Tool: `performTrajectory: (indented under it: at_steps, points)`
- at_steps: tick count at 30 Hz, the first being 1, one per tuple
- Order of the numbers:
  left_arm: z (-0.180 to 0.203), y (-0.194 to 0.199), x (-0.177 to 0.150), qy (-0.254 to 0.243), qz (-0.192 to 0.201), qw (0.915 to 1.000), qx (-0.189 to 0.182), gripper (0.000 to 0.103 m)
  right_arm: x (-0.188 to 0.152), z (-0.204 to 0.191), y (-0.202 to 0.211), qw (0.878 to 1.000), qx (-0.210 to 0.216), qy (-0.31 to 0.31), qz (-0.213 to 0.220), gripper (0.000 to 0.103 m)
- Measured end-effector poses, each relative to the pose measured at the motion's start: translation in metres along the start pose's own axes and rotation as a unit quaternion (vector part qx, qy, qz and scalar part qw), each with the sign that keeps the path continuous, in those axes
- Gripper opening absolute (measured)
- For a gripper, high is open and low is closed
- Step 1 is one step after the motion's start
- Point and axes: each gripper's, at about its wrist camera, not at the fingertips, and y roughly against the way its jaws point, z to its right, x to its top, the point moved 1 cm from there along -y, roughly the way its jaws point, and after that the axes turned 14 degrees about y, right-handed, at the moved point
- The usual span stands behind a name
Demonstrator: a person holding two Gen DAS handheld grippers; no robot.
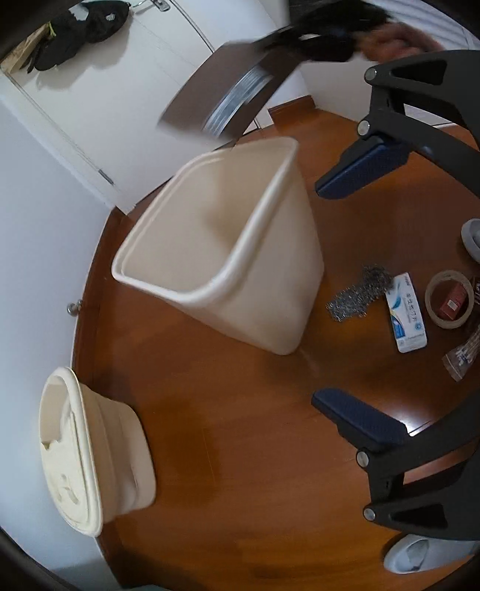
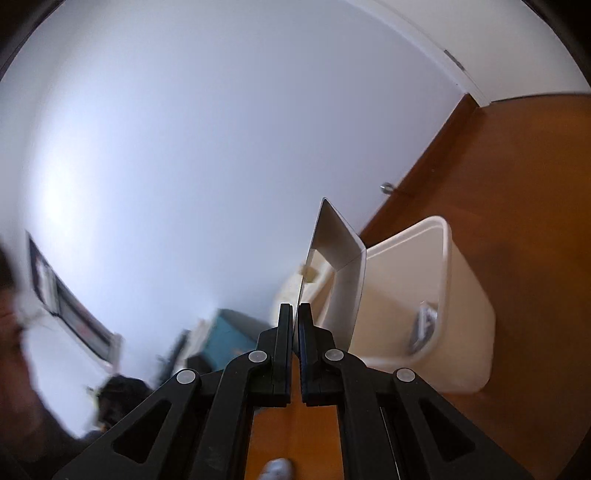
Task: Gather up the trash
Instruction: 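Lower the brown flat box into the wastebasket and open the right tool, then grasp the steel wool scrubber from the floor with the right tool and lift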
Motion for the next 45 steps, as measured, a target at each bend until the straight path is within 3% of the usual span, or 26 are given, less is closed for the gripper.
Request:
performTrajectory:
  at_steps: [3, 9, 15, 17, 19, 21, 23, 25, 30, 33, 35, 38, 40, 41, 43, 45]
  points:
    - [-0.007, -0.002, -0.006, -0.006, 0.001, 0.9999, 0.012, 0.103, 0.007, 0.017, -0.058, 0.998, -0.033, -0.010, -0.059, 0.003]
    - [-0.021, -0.011, -0.017, 0.009, -0.024, 0.9994, 0.025, 0.103, -0.005, 0.039, -0.165, 0.978, -0.094, -0.023, -0.184, 0.003]
    - [-0.034, -0.017, -0.020, 0.007, -0.029, 0.9985, 0.045, 0.103, -0.016, 0.056, -0.201, 0.956, -0.165, -0.032, -0.240, 0.006]
    - [-0.041, -0.024, -0.022, 0.012, -0.037, 0.9978, 0.054, 0.103, -0.021, 0.060, -0.204, 0.954, -0.175, -0.034, -0.243, 0.007]
    - [-0.044, -0.030, -0.027, 0.011, -0.044, 0.9972, 0.060, 0.103, -0.021, 0.060, -0.203, 0.953, -0.180, -0.032, -0.243, 0.015]
    - [-0.046, -0.035, -0.032, 0.003, -0.049, 0.9965, 0.068, 0.103, -0.018, 0.059, -0.198, 0.950, -0.192, -0.031, -0.244, 0.056]
    - [-0.048, -0.041, -0.038, -0.004, -0.055, 0.9957, 0.075, 0.103, -0.013, 0.051, -0.188, 0.956, -0.183, -0.030, -0.227, 0.072]
    - [-0.053, -0.048, -0.045, -0.004, -0.066, 0.9946, 0.080, 0.103, -0.009, 0.033, -0.174, 0.964, -0.175, -0.008, -0.200, 0.074]
    - [-0.057, -0.066, -0.064, -0.013, -0.095, 0.9904, 0.100, 0.103, -0.003, -0.008, -0.110, 0.989, -0.102, 0.018, -0.107, 0.076]
    - [-0.062, -0.076, -0.074, -0.015, -0.109, 0.9874, 0.114, 0.103, -0.021, -0.034, -0.063, 0.988, -0.102, 0.081, -0.079, 0.088]
    - [-0.065, -0.080, -0.079, -0.013, -0.114, 0.9859, 0.121, 0.103, -0.045, -0.038, -0.045, 0.980, -0.134, 0.111, -0.094, 0.089]
    - [-0.072, -0.087, -0.086, -0.023, -0.124, 0.9828, 0.135, 0.103, -0.100, -0.023, -0.049, 0.958, -0.173, 0.153, -0.170, 0.089]
    - [-0.074, -0.091, -0.090, -0.039, -0.131, 0.9800, 0.144, 0.103, -0.140, -0.006, -0.072, 0.929, -0.208, 0.190, -0.240, 0.089]
    - [-0.075, -0.095, -0.093, -0.049, -0.135, 0.9783, 0.150, 0.103, -0.167, 0.002, -0.091, 0.907, -0.214, 0.227, -0.282, 0.089]
    - [-0.077, -0.097, -0.093, -0.053, -0.140, 0.9764, 0.156, 0.103, -0.205, 0.012, -0.123, 0.875, -0.204, 0.272, -0.344, 0.088]
    - [-0.082, -0.100, -0.091, -0.040, -0.145, 0.9759, 0.158, 0.103, -0.234, 0.018, -0.142, 0.851, -0.196, 0.304, -0.382, 0.086]
